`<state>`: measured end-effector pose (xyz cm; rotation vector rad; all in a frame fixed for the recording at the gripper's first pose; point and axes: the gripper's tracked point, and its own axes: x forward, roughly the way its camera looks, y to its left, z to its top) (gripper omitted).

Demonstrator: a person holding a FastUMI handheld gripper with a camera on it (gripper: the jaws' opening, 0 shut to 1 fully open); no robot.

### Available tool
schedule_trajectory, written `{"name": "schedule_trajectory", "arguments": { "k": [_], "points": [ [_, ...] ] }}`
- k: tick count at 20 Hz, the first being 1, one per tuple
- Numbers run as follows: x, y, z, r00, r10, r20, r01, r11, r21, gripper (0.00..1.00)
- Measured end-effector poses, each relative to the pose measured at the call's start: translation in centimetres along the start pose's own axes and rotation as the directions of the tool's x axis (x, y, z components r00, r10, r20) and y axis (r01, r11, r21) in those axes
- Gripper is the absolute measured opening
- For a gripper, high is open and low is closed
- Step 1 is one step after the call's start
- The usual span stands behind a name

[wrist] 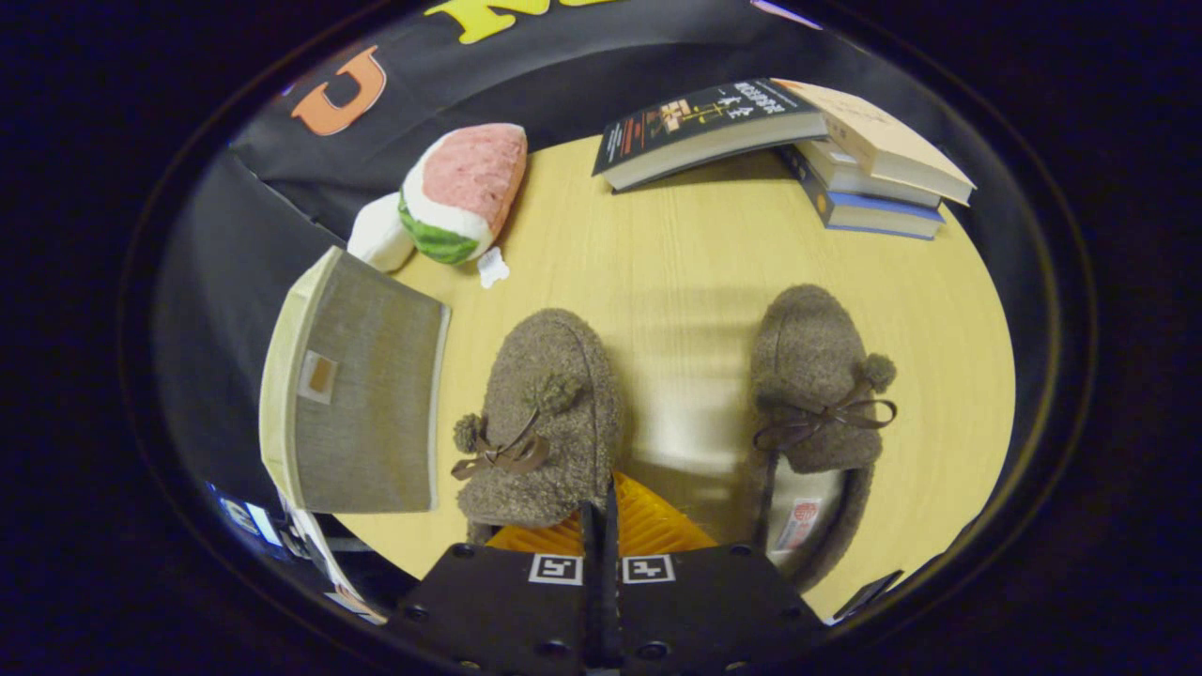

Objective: Open the storage box then place both shoes into the box .Put the left shoe in first, then the right shoe, with the right side of both shoes facing outward in a uniform manner.

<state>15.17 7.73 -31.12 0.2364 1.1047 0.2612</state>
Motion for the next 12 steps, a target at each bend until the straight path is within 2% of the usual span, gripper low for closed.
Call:
{"name": "schedule_trajectory", "arguments": {
  "k": [4,8,12],
  "points": [
    [-4.2,3.0,2.6,0.998,0.006,0.065,-0.003,0.999,-0.048,0.01],
    [-7.8,8.6,5.2,0.989,0.056,0.14,-0.049,0.998,-0.048,0.01],
    [-9.3,14.4,7.0,0.976,0.054,0.209,-0.042,0.997,-0.06,0.01]
  ]
}}
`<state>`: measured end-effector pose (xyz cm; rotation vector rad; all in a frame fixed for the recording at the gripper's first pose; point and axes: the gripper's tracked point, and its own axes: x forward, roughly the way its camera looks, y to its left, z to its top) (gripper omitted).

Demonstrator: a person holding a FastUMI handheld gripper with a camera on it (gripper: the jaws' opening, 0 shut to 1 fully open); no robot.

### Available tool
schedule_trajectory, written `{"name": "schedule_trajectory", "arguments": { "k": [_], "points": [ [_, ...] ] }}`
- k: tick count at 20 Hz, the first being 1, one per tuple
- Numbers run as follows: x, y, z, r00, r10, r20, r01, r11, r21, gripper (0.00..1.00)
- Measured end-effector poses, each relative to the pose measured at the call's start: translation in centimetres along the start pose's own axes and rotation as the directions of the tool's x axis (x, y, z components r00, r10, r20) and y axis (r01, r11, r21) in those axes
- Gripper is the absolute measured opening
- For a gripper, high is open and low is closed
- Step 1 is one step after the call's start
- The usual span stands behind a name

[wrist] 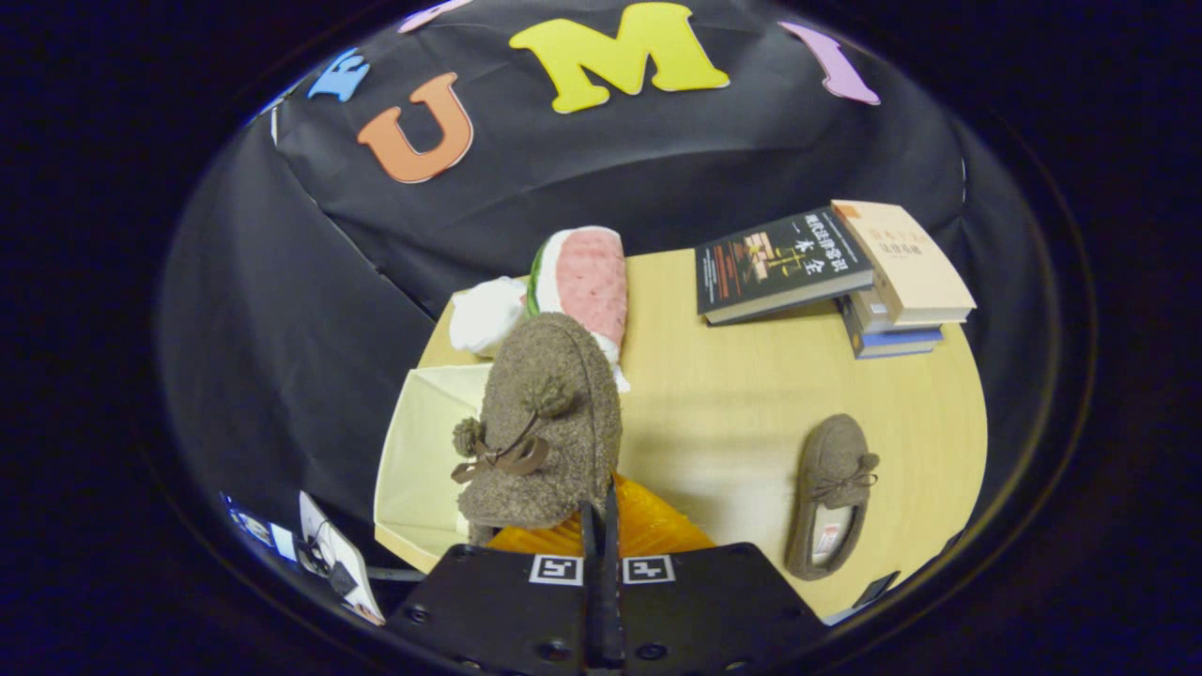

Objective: Open the storage box then place both shoes into the box .Put the left shoe in first, then the right shoe, with the right side of both shoes facing outward in a uniform manner.

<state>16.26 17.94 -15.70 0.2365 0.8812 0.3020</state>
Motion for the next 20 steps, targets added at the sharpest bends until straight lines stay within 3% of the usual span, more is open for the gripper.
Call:
{"name": "schedule_trajectory", "arguments": {
  "k": [10,20],
  "points": [
    [6.0,14.0,-3.3,0.996,0.052,-0.075,-0.055,0.998,-0.038,0.01],
    [18.5,15.5,-8.0,0.973,-0.102,-0.207,0.123,0.988,0.091,0.01]
  ]
}}
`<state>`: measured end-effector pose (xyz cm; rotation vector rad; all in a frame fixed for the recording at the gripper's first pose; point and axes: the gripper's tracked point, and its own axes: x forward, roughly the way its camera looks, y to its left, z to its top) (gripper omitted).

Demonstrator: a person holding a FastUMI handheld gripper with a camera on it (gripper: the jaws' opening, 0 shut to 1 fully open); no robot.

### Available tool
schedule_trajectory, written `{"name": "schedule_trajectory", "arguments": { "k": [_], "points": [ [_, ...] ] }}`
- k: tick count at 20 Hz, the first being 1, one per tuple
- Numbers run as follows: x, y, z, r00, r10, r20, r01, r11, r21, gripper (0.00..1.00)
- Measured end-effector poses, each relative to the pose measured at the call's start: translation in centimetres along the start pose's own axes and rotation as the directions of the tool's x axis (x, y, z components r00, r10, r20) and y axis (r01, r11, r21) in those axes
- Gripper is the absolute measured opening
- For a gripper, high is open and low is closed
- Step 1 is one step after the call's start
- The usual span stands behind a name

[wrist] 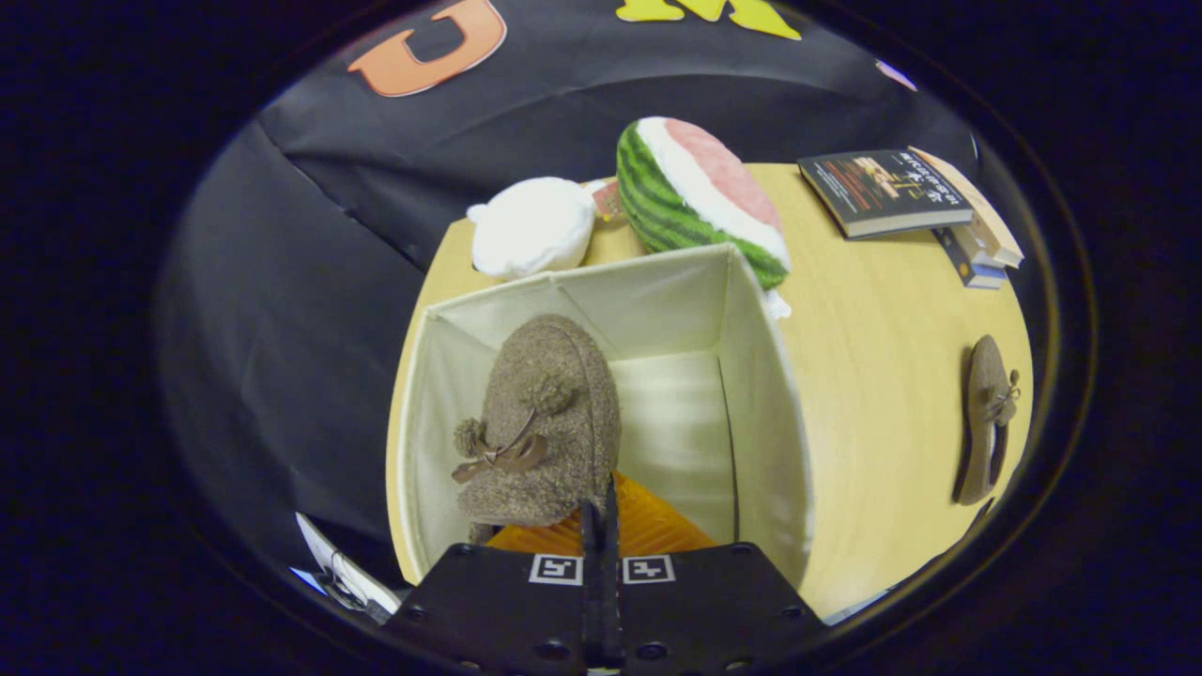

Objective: Open the storage box then place both shoes into the box .Put the left shoe in first, then the right shoe, with the right side of both shoes facing outward in a uniform manner.

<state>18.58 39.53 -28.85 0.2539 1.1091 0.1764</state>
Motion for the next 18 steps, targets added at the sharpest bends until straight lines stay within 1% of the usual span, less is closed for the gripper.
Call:
{"name": "schedule_trajectory", "arguments": {
  "k": [2,6,8,9,11,14,15,16,17,18],
  "points": [
    [2.3,0.2,-0.5,0.999,-0.027,-0.028,0.028,1.0,0.013,0.01],
    [5.8,0.4,-1.6,0.995,-0.083,-0.055,0.082,0.996,-0.025,0.01],
    [6.4,0.5,-1.8,0.993,-0.1,-0.054,0.098,0.994,-0.037,0.02],
    [6.6,0.5,-1.6,0.993,-0.105,-0.053,0.103,0.994,-0.041,0.05],
    [6.7,0.7,-1.6,0.994,-0.096,-0.051,0.094,0.995,-0.04,0.05],
    [6.5,0.5,-2.1,0.994,-0.087,-0.064,0.085,0.996,-0.025,0.16],
    [6.1,0.5,-2.1,0.995,-0.081,-0.063,0.08,0.997,-0.02,0.29],
    [5.4,0.5,-2.2,0.995,-0.072,-0.067,0.072,0.997,-0.013,0.34],
    [4.3,0.7,-2.2,0.996,-0.062,-0.067,0.061,0.998,-0.01,0.43],
    [3.3,1.1,-2.0,0.998,-0.046,-0.052,0.045,0.999,-0.02,0.46]
  ]
}}
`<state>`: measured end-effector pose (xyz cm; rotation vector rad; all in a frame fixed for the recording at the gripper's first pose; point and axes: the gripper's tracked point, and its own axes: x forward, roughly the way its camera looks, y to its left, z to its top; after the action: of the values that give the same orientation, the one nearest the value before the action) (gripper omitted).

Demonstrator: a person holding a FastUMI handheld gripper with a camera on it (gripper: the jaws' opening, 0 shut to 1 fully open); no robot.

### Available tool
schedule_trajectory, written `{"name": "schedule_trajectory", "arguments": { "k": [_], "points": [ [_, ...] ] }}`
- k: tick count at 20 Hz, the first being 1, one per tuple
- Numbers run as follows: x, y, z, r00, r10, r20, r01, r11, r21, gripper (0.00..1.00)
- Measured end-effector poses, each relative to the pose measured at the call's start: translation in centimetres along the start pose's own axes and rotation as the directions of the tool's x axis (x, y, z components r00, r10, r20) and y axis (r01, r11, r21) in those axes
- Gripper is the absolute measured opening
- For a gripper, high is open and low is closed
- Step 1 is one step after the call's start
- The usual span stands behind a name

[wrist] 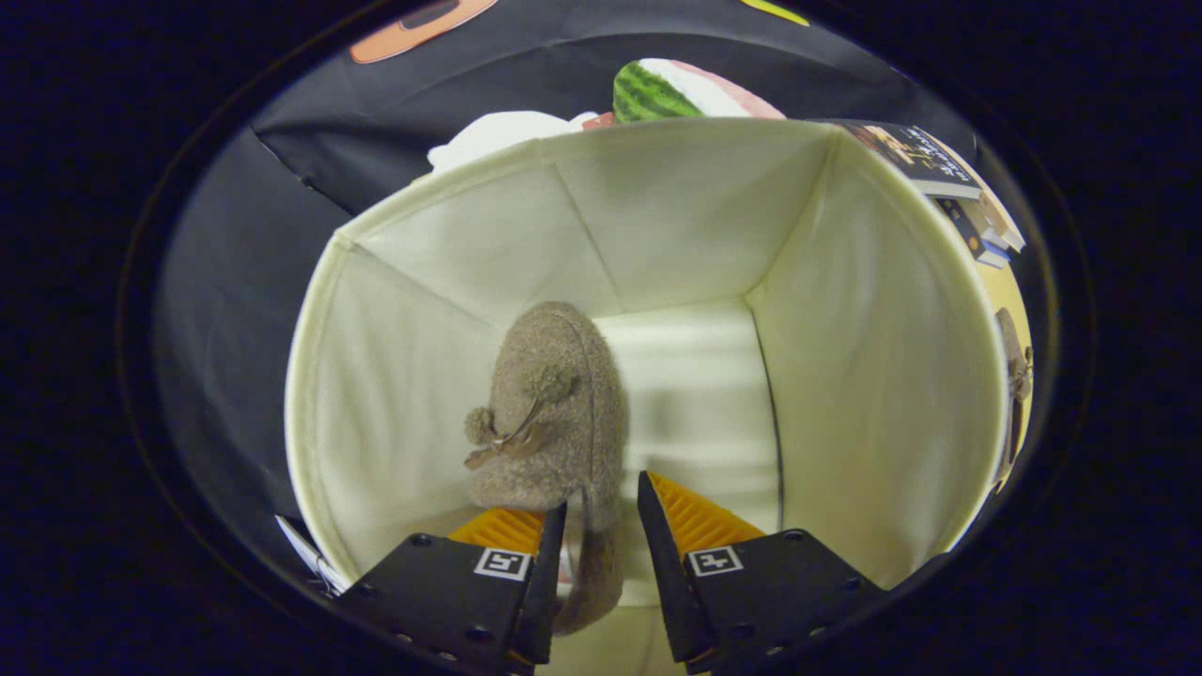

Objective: Open the storage box then place both shoes into the box .Put the left shoe in first, then the right shoe, with the right side of both shoes facing outward in a uniform manner.

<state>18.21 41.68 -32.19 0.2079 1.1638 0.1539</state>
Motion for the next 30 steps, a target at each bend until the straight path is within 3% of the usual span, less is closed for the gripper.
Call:
{"name": "schedule_trajectory", "arguments": {
  "k": [1,5,8,11,20,27,30],
  "points": [
    [-1.2,-0.1,0.0,1.0,-0.005,0.012,0.005,1.0,-0.025,0.46],
    [-7.3,1.6,-0.2,0.993,0.097,0.063,-0.087,0.987,-0.133,0.81],
    [-12.4,0.8,0.2,0.986,0.111,0.128,-0.083,0.975,-0.207,0.85],
    [-16.8,-1.4,0.6,0.975,0.123,0.185,-0.073,0.964,-0.257,0.95],
    [-21.9,-14.1,1.5,0.978,0.093,0.186,-0.04,0.962,-0.269,0.96],
    [-20.2,-26.9,2.5,0.986,0.043,0.161,-0.014,0.984,-0.176,0.97],
    [-19.4,-33.5,3.4,0.982,-0.024,0.187,0.053,0.987,-0.154,0.96]
  ]
}}
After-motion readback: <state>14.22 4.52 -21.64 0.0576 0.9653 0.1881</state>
